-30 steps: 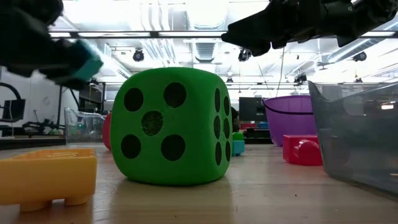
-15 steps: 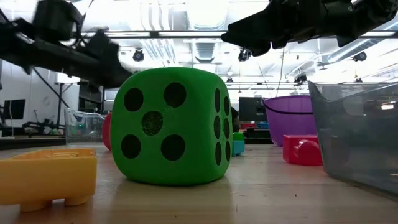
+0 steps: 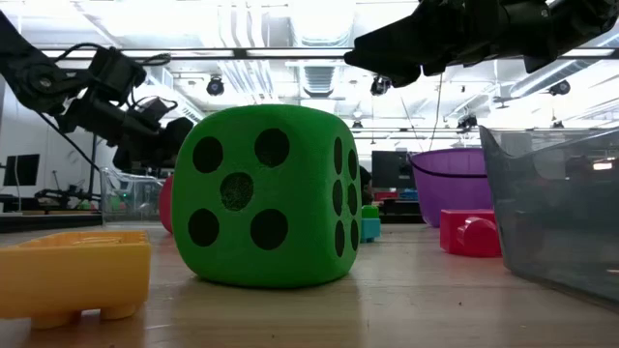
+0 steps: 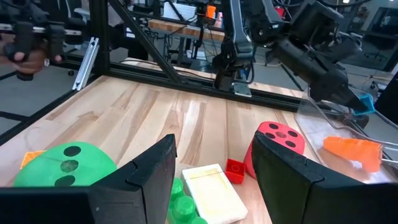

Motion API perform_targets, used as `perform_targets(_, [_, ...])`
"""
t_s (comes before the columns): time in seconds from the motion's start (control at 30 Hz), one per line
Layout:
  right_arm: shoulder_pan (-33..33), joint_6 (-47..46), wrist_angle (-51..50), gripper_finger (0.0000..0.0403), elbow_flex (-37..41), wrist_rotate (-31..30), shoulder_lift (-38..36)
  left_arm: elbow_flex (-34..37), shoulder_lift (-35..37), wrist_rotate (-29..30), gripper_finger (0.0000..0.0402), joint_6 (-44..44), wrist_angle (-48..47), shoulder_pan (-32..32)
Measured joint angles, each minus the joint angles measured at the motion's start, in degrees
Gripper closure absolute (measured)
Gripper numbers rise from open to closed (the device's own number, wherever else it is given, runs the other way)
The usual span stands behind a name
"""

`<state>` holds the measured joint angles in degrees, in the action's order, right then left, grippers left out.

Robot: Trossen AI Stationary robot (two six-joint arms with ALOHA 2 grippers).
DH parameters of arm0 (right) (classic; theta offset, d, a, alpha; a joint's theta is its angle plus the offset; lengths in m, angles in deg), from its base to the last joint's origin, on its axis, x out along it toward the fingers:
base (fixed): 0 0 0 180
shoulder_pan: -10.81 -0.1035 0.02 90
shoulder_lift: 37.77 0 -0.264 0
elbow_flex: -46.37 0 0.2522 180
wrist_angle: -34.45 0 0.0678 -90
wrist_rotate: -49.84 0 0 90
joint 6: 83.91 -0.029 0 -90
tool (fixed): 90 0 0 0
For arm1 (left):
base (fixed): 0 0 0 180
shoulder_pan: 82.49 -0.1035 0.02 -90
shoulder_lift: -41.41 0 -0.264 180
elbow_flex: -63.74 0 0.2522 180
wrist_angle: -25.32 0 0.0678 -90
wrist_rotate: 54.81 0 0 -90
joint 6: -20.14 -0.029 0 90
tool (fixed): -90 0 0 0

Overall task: Pick & Place Toys
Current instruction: Put the bottom blue game piece into the transparent bin, then put the yellow game piece into the transparent bin

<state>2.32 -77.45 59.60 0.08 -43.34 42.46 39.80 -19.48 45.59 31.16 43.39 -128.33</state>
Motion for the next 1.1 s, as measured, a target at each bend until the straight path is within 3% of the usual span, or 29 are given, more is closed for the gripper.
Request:
perform_targets(0.07, [0.0, 0.2, 0.0, 0.0200, 0.0, 0.0, 0.0, 0.0, -0.6, -1.3, 0.0294, 1.0, 0.0, -0.8])
perform_targets(0.3, [0.0, 0.2, 0.0, 0.0200, 0.0, 0.0, 0.0, 0.0, -0.8, -2.3, 0.0160, 1.5, -0.5, -0.7])
perform_targets(0.5, [0.0, 0.2, 0.0, 0.0200, 0.0, 0.0, 0.0, -0.5, -0.8, -3.1, 0.0090, 3.5, -2.1, -0.6])
perform_targets(0.67, [0.0, 0.2, 0.0, 0.0200, 0.0, 0.0, 0.0, -0.6, -0.8, -7.3, 0.0068, 4.2, -2.0, -0.6])
perform_targets(0.87, [0.0, 0.2, 0.0, 0.0200, 0.0, 0.0, 0.0, -2.0, -0.7, -17.0, 0.0065, 4.5, -1.7, 1.0])
perform_targets(1.1, [0.0, 0.2, -0.3, 0.0200, 0.0, 0.0, 0.0, -3.0, -0.7, -23.1, 0.0065, 3.8, -1.9, 10.0])
